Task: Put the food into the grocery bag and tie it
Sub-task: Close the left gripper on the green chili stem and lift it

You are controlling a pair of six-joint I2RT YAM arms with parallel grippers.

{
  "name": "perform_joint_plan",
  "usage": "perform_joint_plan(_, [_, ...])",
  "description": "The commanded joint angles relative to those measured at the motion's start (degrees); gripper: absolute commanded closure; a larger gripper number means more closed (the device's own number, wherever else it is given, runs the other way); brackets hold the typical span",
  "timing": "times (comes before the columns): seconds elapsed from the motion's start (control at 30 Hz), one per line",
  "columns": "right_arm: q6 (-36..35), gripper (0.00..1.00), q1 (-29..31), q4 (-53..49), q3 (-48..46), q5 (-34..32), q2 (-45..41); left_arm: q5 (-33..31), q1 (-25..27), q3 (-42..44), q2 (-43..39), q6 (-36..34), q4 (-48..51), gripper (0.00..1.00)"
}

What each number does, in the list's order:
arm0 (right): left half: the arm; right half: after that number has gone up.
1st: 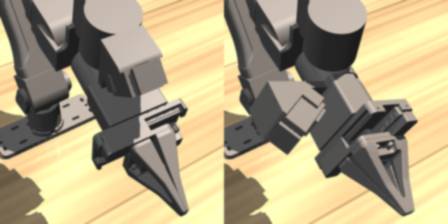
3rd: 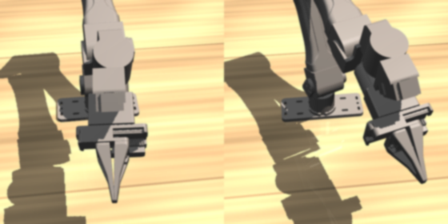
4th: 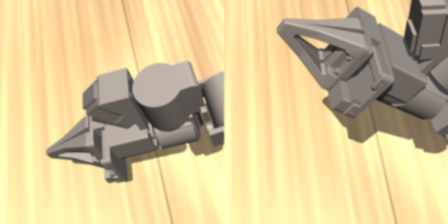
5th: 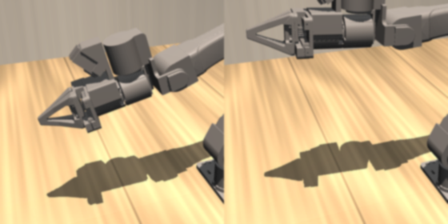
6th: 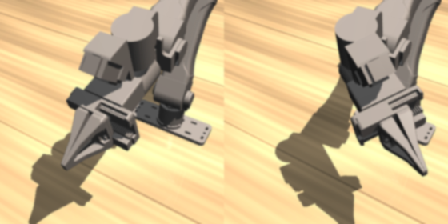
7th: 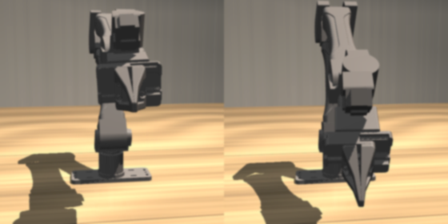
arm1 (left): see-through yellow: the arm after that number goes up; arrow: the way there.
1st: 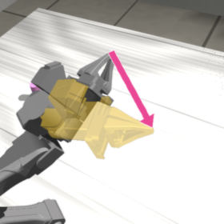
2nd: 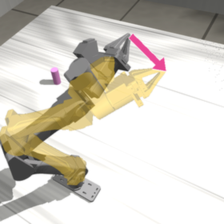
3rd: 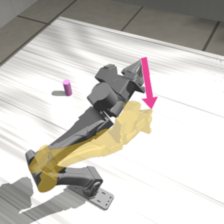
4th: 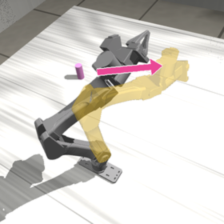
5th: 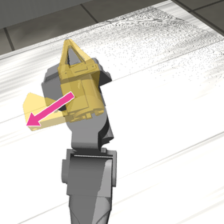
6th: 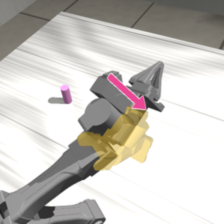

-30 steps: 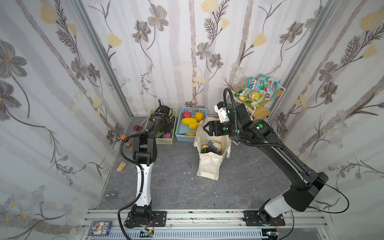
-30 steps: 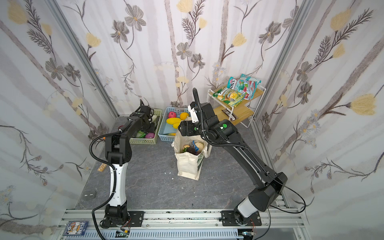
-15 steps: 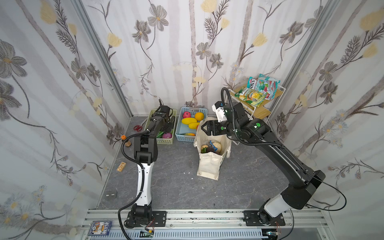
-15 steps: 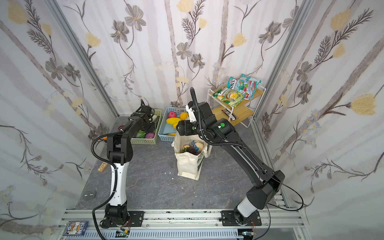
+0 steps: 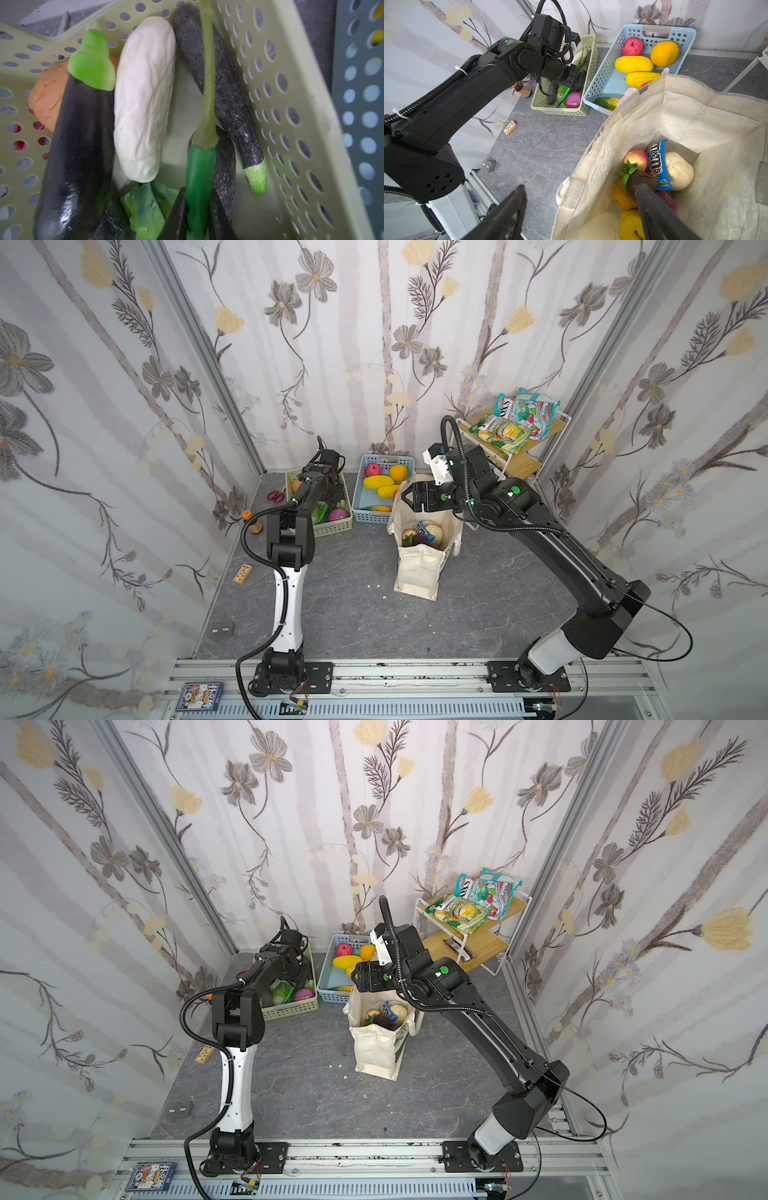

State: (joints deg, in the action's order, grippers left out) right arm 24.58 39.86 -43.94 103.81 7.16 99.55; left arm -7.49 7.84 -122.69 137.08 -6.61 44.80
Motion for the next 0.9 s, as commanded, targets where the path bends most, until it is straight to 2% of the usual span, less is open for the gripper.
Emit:
perform_joint_plan(0.0, [0.4,0.17,0.1,0.6,0.4,0.5,0.4,-1.1,-0.1,-0.4,-1.7,-0.1,-0.4,0.83])
perform_joint_plan(0.4, [0.4,0.17,0.3,0.7,0.3,0.3,0.2,-0.7,0.0,-2.9,-6.6,2.3,1.5,0.84])
perform_joint_plan(0.87, [0.4,0.17,0.0,2.2,-2.1,-0.1,0.0,5.9,1.7,-3.2,-18.7,8.1,2.9,0.84])
